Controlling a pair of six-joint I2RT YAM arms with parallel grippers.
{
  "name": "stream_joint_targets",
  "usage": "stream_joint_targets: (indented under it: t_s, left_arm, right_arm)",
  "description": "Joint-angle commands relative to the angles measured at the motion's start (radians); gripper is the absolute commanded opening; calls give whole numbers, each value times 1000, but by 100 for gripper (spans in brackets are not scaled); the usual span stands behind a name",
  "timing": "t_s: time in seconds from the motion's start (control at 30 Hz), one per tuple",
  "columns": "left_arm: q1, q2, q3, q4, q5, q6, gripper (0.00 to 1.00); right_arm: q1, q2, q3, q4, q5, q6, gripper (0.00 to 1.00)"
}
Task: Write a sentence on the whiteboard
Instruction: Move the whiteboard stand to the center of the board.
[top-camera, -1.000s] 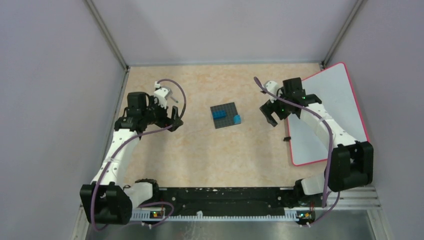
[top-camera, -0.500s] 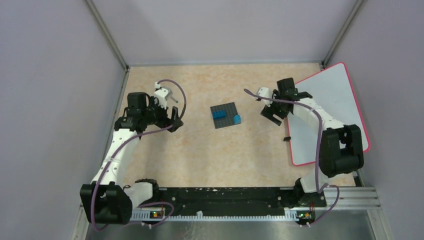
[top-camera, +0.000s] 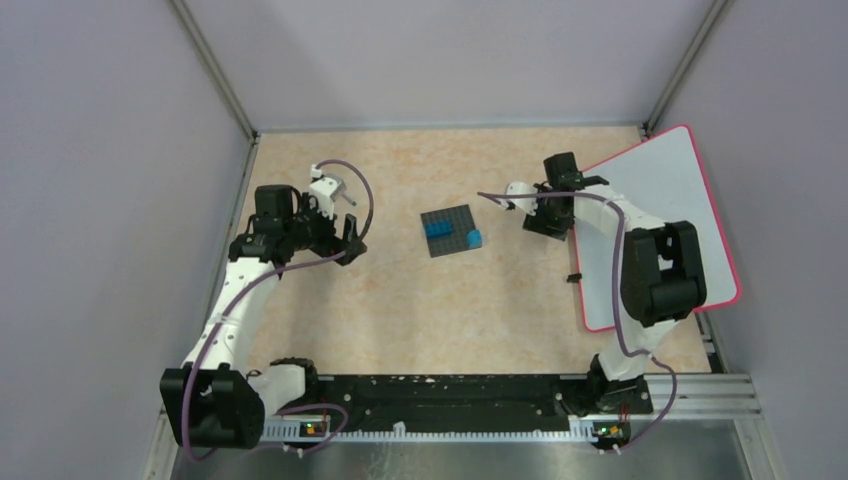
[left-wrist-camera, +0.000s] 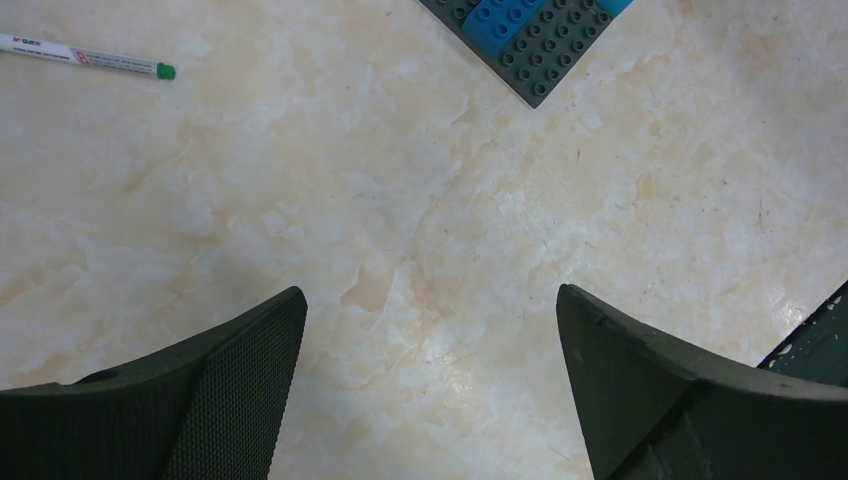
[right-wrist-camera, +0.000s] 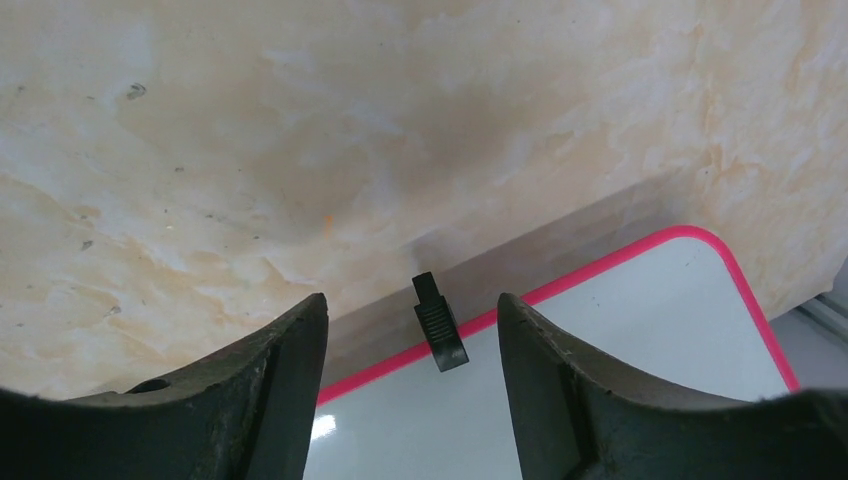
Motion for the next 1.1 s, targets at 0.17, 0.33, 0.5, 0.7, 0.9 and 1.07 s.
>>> stream_joint_targets:
  t_s: [0.17, 0.33, 0.5, 0.7, 0.9, 1.07]
  left_arm:
    - [-5, -9, -17, -2, 42, 25, 99]
    - [-4, -3, -19, -3, 64, 29, 99]
    - [-4, -3, -16, -5, 69, 29, 99]
    - [-5, -9, -16, -11, 80, 31, 99]
    - [-4, -9, -16, -11, 89, 26, 99]
    - [-4, -5, -13, -11, 89, 23, 99]
  right_arm:
    - [7, 66, 5, -12, 111, -133, 59]
    - [6, 81, -9, -5, 146, -164, 51]
    - [-2, 105, 8, -16, 165, -179, 47]
    - [-1, 118, 5, -11, 196, -212, 33]
    - [16, 113, -10, 13, 225, -244, 0]
    - [46, 111, -20, 25, 231, -266, 0]
